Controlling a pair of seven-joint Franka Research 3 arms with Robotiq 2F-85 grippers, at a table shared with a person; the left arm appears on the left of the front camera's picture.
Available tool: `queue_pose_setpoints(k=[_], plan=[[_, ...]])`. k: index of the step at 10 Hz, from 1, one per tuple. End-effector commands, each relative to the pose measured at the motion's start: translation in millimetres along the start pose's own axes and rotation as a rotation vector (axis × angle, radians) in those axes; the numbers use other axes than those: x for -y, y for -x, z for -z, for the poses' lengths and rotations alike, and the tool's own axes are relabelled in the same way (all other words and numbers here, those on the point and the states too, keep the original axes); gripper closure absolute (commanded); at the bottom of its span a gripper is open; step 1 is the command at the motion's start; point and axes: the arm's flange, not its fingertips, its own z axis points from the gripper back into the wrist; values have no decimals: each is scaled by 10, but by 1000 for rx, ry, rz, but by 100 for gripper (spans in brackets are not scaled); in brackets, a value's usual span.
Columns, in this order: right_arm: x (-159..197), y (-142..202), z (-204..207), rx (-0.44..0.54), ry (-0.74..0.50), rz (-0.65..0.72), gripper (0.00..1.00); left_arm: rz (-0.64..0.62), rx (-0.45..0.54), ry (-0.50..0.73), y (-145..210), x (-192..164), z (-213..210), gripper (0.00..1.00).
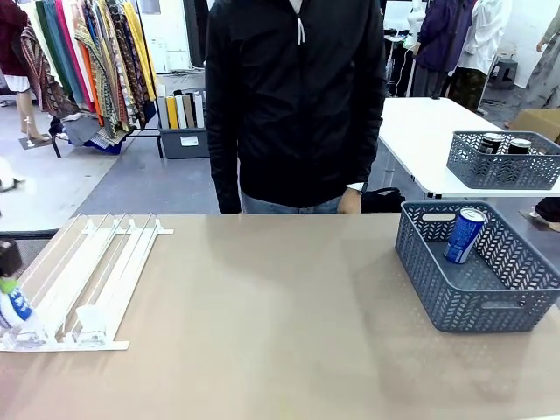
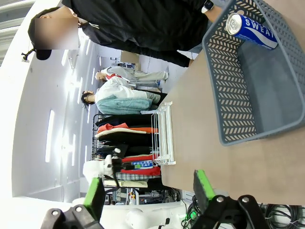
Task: Retrieve and store the cans from the dispenser.
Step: Pick up one can from the Automatic Can Dispenser and place it in the middle of the table.
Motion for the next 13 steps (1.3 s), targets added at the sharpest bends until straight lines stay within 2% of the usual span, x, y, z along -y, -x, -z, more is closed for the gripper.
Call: queue_pose_setpoints(k=[1,3,4,6,7,11,13], plan=[[-20,-15,1,7,-24,-24,0,56,61,85,-84,-7,-756,100],[-20,-15,1,7,-24,-24,0,63,92,94,-98,-49,-1238,100],[-20,-15,1,7,-24,-24,0,40,105,99,-88,-120,-1340,100],[-20,-15,1,7,-24,-24,0,5,102,160,-53,-295,-1275,100],[-20,-15,1,7,-24,-24,0,23,117,80,-41,-93,-1401,100],[-20,-15,1,7,-24,-24,0,21,105,93,-84,-126,-1355,100],[-20,-15,1,7,-24,-24,0,81,77,73,-544,427,-1175,100]])
